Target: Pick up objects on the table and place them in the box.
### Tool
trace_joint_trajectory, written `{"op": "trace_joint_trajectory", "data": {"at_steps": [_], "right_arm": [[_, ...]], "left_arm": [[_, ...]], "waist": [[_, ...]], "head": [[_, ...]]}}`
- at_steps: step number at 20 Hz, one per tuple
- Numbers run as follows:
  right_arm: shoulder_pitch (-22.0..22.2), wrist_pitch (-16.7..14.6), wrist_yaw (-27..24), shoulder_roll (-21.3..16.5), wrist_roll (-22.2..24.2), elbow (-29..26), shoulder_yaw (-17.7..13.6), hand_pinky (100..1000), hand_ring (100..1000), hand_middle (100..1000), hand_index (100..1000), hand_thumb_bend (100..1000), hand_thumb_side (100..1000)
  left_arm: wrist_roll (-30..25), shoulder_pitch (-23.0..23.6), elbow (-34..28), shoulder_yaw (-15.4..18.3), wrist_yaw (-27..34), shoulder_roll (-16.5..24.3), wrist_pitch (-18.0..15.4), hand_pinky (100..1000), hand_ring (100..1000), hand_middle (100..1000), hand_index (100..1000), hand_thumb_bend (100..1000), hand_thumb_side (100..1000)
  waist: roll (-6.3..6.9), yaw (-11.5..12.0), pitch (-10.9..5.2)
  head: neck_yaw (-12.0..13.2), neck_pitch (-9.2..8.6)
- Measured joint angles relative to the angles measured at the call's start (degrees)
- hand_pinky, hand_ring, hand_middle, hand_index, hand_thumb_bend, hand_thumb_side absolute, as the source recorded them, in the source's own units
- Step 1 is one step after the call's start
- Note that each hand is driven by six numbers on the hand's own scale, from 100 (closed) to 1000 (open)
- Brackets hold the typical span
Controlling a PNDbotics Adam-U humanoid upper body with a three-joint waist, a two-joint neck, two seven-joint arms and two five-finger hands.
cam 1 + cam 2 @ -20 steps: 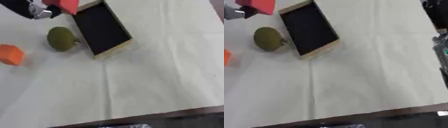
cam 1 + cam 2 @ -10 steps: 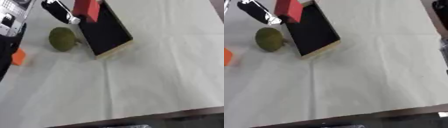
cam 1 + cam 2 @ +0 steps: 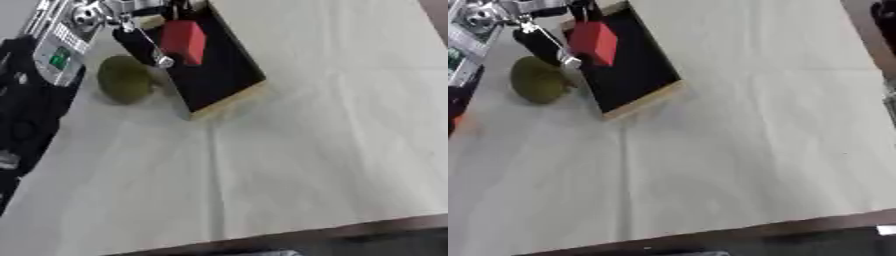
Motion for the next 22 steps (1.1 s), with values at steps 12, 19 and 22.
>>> {"op": "trace_joint_trajectory", "data": {"at_steps": [12, 19, 22], "right_arm": [[0.03, 0.0, -0.41, 0.43, 0.0, 0.0, -0.01, 852, 793, 800, 893, 100, 669], [0.52, 0.01, -0.49, 0.82, 0.0, 0.0, -0.03, 852, 793, 798, 893, 100, 669], [0.7, 0.03, -0.49, 0.82, -0.04, 0.0, -0.07, 852, 793, 798, 893, 100, 667]], "left_arm": [[3.22, 0.0, 1.25, -0.11, -5.51, -0.37, -1.64, 917, 863, 817, 959, 630, 256], [6.8, 0.0, -1.44, 0.29, -7.97, -0.28, -1.96, 913, 871, 806, 940, 616, 288], [6.95, 0.05, -5.11, 0.6, -5.88, 1.37, -1.37, 899, 859, 796, 922, 604, 305]], "waist": [[0.0, -0.07, 0.18], [0.18, 0.06, 0.18], [0.37, 0.65, 0.13]], "head": [[0.01, -0.3], [-0.03, -0.3], [-0.22, -0.27]]}}
